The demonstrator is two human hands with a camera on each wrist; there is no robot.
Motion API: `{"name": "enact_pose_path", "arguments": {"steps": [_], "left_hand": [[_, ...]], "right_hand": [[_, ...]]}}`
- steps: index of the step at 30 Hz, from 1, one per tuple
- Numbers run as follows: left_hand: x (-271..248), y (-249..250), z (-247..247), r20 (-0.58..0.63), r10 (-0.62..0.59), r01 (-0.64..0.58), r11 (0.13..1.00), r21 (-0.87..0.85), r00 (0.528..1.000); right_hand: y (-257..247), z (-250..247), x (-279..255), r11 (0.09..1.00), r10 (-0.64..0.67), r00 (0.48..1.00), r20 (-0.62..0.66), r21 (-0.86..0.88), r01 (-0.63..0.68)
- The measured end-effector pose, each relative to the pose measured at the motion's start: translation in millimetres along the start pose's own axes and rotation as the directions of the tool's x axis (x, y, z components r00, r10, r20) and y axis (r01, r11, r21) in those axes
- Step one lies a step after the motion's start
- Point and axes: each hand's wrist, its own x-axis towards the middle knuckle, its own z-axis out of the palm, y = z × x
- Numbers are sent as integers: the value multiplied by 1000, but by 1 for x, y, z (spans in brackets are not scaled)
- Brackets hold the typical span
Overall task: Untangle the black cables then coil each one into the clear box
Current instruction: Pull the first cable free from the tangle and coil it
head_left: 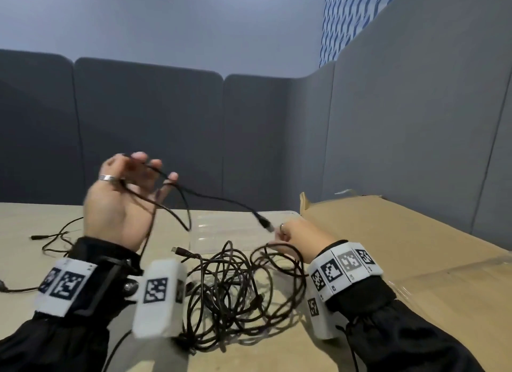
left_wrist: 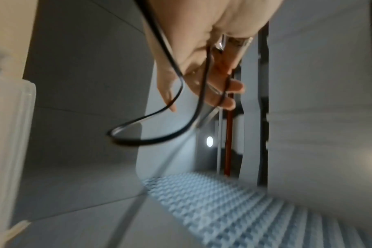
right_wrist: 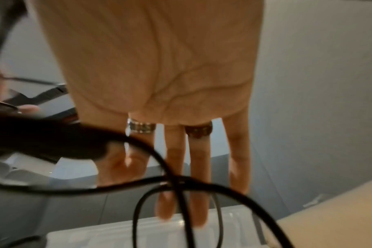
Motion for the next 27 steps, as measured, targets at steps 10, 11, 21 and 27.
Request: {"name": "enact_pose_path", "arguments": {"steps": [10, 11, 21, 27], "left_hand": [[-6, -14, 9, -16, 253, -210, 835, 508, 967], [-6, -11, 10, -5, 266, -224, 822, 525, 964], [16, 18, 4, 364, -112, -324, 274, 906, 925], [-2, -13, -8, -218, -810, -513, -528, 677, 545]], "right_hand": [[-30, -23, -28, 940, -157, 983, -100, 289, 180], [-35, -22, -32, 922, -211, 977, 0, 331, 199], [-25, -10, -24, 990, -136, 974, 182, -8, 140], [-18, -7, -21, 994, -102, 982, 159, -33, 108]]}}
